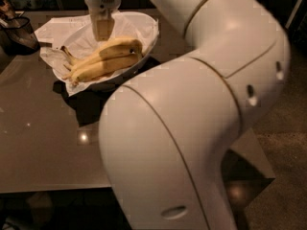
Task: Pick banana from white bowl
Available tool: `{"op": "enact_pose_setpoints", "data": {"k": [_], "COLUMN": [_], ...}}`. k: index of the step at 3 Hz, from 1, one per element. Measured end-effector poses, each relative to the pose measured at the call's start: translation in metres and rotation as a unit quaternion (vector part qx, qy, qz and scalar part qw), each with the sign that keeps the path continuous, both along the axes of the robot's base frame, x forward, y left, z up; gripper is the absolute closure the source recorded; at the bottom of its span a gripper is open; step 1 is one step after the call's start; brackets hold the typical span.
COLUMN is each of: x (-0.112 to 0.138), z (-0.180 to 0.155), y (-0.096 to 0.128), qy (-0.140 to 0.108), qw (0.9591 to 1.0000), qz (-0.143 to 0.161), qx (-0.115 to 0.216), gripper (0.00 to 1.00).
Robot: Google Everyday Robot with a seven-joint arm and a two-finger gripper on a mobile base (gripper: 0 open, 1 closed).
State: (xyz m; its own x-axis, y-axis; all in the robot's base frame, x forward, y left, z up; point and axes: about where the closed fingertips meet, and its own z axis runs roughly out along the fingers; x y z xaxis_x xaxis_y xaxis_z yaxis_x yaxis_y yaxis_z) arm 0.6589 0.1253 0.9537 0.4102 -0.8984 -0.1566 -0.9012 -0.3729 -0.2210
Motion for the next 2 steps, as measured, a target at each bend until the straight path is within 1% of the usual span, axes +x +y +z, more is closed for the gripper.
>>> {"op": "enact_pose_setpoints", "data": {"k": [1, 2], "x": [0.0012, 0.0045], "z": [0.0082, 0.0078], "y": [0.0024, 0.0045], "qy": [-0.013, -0.018], "qw": [0.9999, 0.9997], "qz": [0.000, -0.001], "qx": [0.011, 0.015], "gripper": [0.82, 0.58]}}
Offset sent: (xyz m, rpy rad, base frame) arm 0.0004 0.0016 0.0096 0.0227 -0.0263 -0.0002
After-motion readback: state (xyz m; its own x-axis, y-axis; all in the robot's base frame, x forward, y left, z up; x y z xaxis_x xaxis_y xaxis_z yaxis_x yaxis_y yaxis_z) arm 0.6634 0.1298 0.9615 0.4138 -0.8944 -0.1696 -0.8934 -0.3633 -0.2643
